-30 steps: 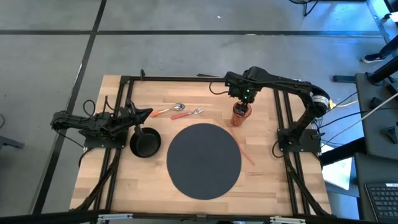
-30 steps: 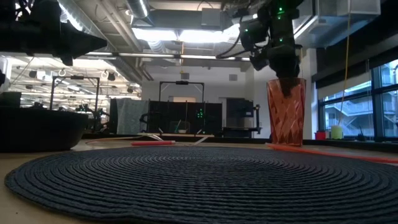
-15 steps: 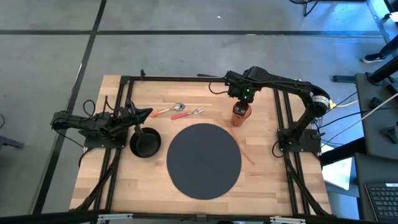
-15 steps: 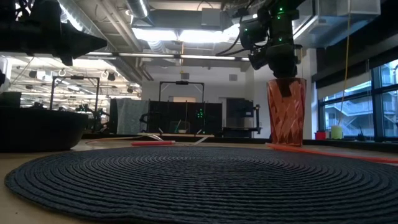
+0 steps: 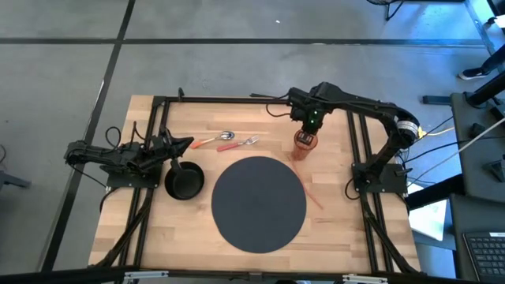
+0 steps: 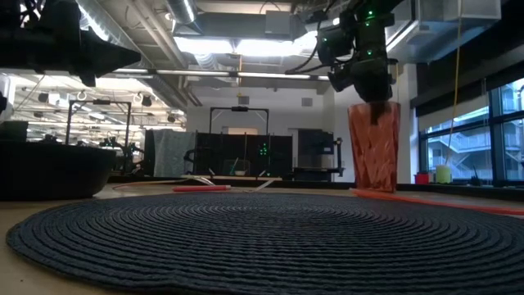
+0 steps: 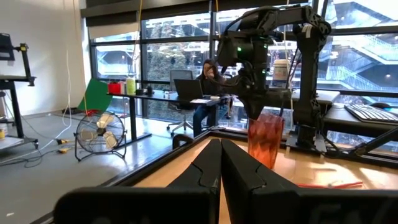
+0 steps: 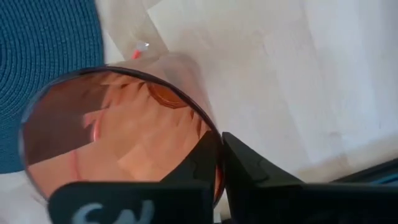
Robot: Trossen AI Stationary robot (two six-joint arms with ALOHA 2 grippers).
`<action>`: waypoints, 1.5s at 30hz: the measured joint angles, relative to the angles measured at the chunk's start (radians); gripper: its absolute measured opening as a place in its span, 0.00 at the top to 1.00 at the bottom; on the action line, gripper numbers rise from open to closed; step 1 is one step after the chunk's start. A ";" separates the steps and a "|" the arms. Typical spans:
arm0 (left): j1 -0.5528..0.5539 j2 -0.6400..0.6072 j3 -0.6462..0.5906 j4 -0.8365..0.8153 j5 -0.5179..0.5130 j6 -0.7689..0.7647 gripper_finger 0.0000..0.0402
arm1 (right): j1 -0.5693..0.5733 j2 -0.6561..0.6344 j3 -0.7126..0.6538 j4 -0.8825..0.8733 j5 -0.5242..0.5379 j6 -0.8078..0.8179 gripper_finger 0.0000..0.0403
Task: Pick & Place Utensil
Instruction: Put the brown cup on the dark blue mat
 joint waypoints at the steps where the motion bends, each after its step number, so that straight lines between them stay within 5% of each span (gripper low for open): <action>1: 0.000 0.000 0.000 0.000 0.000 0.000 0.99 | -0.003 0.000 0.011 -0.004 0.004 -0.009 0.97; 10: 0.000 0.000 0.000 0.000 0.000 0.000 0.99 | -0.025 -0.048 0.220 -0.075 -0.055 -0.030 0.98; 17: 0.000 0.000 0.000 0.000 0.000 0.000 0.99 | 0.100 -0.048 0.329 -0.171 -0.063 0.056 0.98; 27: 0.000 0.000 0.000 0.000 -0.001 0.000 0.99 | 0.287 -0.048 0.334 -0.179 -0.064 0.136 0.98; 45: 0.000 0.000 0.000 0.000 -0.001 -0.052 0.99 | 0.410 -0.047 0.155 -0.075 -0.055 0.235 0.98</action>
